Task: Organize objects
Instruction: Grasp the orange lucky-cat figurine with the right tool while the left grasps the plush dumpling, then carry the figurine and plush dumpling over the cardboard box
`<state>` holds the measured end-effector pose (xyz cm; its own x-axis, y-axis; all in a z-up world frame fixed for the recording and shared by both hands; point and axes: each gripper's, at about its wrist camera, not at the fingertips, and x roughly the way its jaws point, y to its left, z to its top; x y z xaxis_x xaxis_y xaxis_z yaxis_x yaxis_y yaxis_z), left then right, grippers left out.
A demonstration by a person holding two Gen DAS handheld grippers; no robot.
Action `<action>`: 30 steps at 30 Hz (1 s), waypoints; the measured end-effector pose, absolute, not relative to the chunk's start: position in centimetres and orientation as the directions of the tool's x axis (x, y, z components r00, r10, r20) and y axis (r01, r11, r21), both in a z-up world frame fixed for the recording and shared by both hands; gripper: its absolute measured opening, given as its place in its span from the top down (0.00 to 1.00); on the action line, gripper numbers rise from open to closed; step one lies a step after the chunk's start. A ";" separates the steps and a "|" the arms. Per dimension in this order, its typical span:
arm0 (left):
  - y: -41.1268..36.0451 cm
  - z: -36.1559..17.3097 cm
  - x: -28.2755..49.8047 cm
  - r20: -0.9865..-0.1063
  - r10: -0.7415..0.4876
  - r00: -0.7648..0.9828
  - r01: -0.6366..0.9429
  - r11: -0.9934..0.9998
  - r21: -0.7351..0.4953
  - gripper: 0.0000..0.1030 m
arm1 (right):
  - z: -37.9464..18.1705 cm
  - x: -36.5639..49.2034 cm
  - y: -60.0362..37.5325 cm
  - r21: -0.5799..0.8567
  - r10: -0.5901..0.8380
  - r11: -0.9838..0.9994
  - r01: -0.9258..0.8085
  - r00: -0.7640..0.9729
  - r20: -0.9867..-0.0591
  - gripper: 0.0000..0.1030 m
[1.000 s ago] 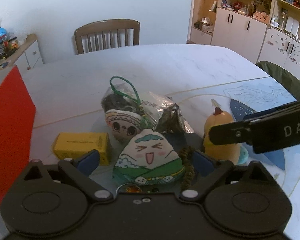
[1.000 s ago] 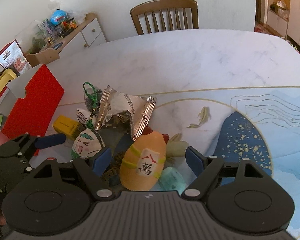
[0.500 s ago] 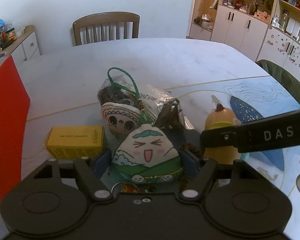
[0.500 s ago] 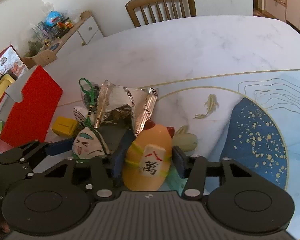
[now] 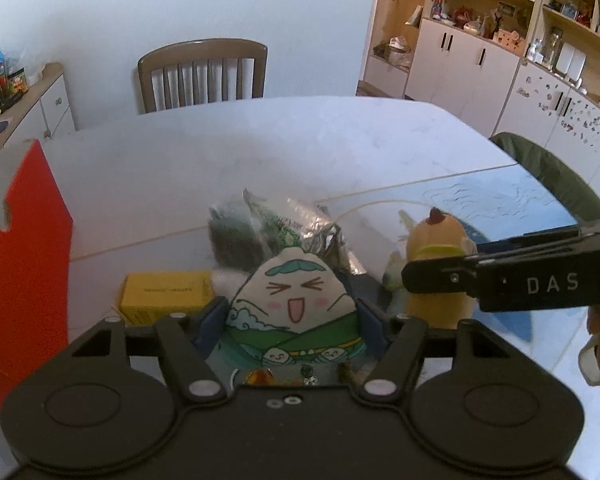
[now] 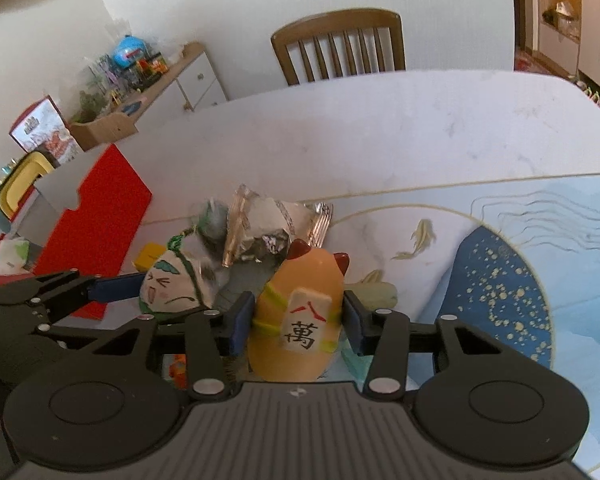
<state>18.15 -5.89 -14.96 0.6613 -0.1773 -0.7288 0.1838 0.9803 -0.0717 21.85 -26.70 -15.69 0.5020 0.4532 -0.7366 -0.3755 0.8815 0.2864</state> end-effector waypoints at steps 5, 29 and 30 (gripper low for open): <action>-4.8 -12.7 17.4 -0.714 -0.207 0.668 0.187 0.976 -0.108 0.34 | -14.1 20.8 -27.5 0.291 0.465 0.877 -0.381 0.527 -0.711 0.56; -1.1 -4.3 13.1 -0.659 -0.174 0.731 0.127 0.985 -0.119 0.34 | -7.2 16.1 -25.7 0.242 0.527 0.826 -0.509 0.546 -0.652 0.56; -0.7 -4.0 13.0 -0.660 -0.169 0.732 0.119 0.986 -0.120 0.34 | -6.9 16.0 -25.2 0.238 0.532 0.821 -0.519 0.543 -0.650 0.56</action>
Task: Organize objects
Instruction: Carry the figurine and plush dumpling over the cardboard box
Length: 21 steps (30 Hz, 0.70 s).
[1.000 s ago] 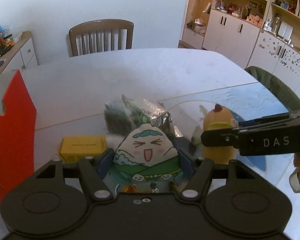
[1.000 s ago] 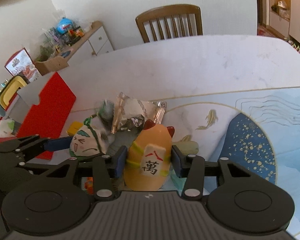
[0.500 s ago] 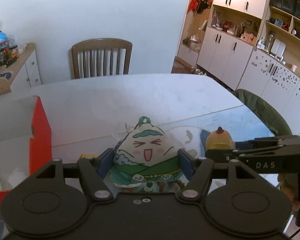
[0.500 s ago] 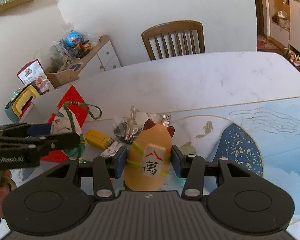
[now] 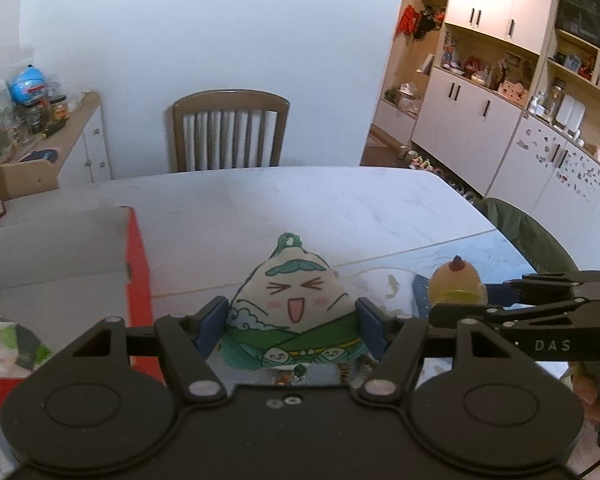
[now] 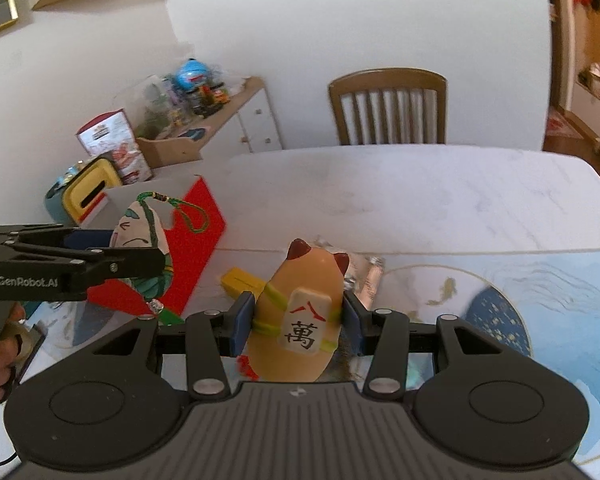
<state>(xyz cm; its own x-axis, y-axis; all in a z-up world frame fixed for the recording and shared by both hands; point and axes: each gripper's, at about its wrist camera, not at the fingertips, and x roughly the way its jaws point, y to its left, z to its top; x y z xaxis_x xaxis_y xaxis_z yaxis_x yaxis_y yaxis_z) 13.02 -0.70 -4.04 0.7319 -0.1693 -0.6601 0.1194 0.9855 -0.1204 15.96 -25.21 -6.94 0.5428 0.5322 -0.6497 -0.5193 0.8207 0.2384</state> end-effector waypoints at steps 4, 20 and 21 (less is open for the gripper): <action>1.2 -2.9 12.8 -0.656 -0.141 0.742 0.087 0.990 -0.115 0.34 | -5.7 15.6 -23.0 0.220 0.557 0.792 -0.569 0.529 -0.640 0.56; 11.4 0.0 13.6 -0.649 0.002 0.760 -0.066 0.995 -0.074 0.34 | -3.3 16.5 -11.5 0.148 0.618 0.687 -0.712 0.464 -0.635 0.56; 12.0 0.0 13.8 -0.651 0.009 0.759 -0.074 0.995 -0.072 0.34 | -3.2 16.7 -10.7 0.145 0.620 0.680 -0.719 0.458 -0.637 0.56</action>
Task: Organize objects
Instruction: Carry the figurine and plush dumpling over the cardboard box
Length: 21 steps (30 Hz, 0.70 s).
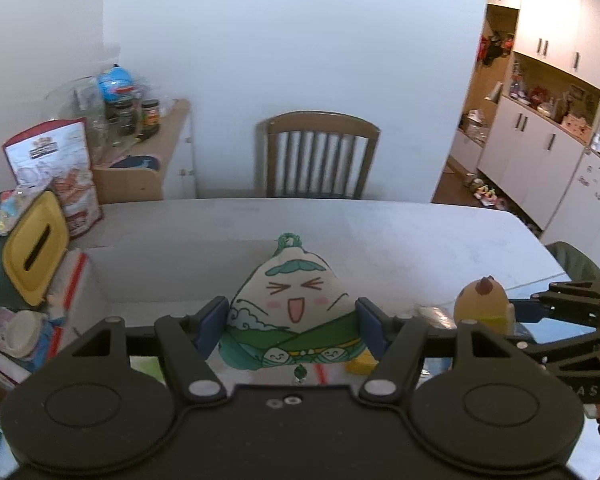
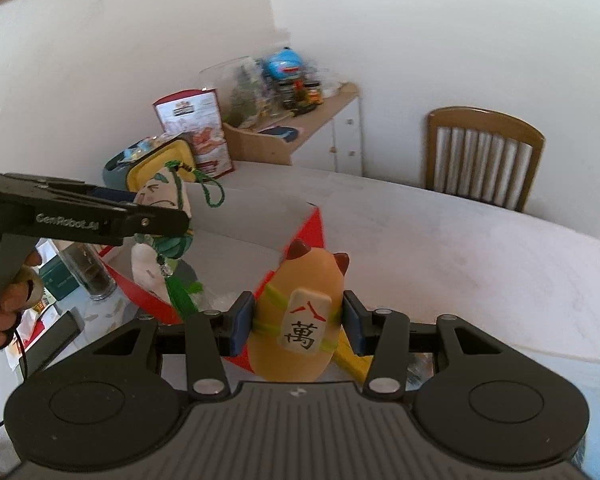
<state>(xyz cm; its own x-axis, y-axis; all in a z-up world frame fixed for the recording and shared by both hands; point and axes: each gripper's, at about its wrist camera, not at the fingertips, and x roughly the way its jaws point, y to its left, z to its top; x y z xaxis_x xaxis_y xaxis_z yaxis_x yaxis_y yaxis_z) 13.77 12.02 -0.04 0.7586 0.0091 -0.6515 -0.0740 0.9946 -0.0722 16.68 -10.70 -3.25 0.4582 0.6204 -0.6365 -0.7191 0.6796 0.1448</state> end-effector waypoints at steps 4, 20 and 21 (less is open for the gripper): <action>14.7 -0.1 14.6 -0.660 0.044 0.750 -0.112 0.992 -0.061 0.34 | -3.4 17.2 -7.2 0.140 0.634 0.650 -0.747 0.432 -0.641 0.56; 22.6 -2.0 17.1 -0.685 0.197 0.702 -0.236 0.971 0.038 0.34 | -8.5 19.7 4.4 0.106 0.600 0.600 -0.793 0.358 -0.716 0.56; 23.2 -2.4 17.1 -0.690 0.206 0.694 -0.244 0.969 0.044 0.34 | -8.9 19.9 5.0 0.099 0.593 0.598 -0.795 0.356 -0.722 0.55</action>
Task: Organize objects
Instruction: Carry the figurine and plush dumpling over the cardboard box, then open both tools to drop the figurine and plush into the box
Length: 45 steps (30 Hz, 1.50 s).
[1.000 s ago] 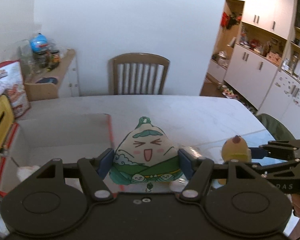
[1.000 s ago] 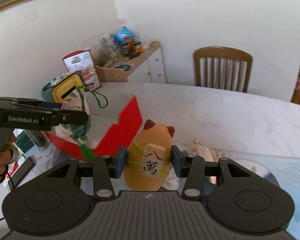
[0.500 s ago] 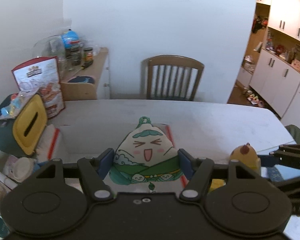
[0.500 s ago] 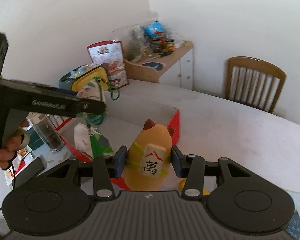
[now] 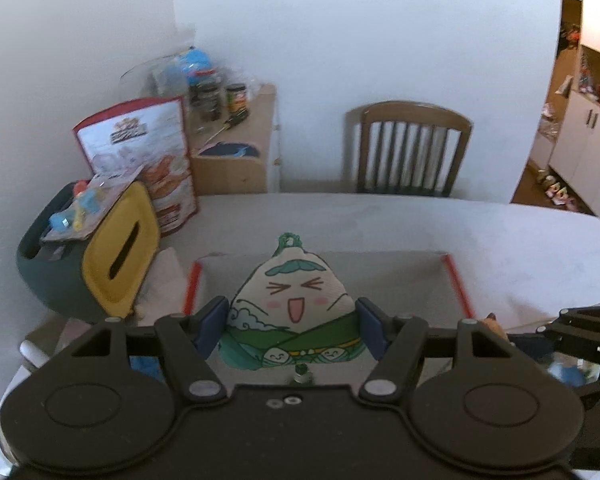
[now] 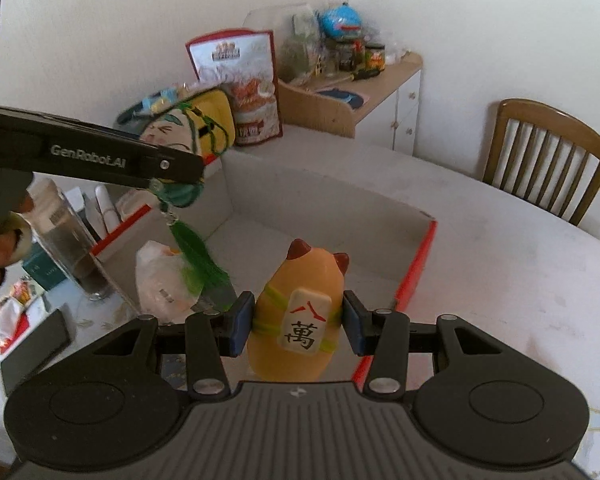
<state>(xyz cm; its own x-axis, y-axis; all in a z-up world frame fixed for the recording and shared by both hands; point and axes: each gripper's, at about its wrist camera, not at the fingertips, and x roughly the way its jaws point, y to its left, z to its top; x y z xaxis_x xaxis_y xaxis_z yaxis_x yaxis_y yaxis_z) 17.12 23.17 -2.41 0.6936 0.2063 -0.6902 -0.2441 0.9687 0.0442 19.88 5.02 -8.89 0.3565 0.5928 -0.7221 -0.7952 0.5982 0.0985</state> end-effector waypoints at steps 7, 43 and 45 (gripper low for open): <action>25.7 -5.3 18.2 -0.739 0.238 0.631 -0.268 0.960 0.081 0.34 | -11.8 20.9 8.7 0.056 0.539 0.588 -0.807 0.339 -0.771 0.55; 24.8 -12.6 22.4 -0.868 0.184 0.462 -0.135 0.981 0.136 0.21 | -14.7 21.9 10.2 0.059 0.518 0.574 -0.817 0.307 -0.799 0.37; 24.8 -12.6 22.3 -0.866 0.184 0.464 -0.137 0.981 0.135 0.20 | -14.5 21.9 9.8 0.066 0.529 0.572 -0.818 0.306 -0.791 0.36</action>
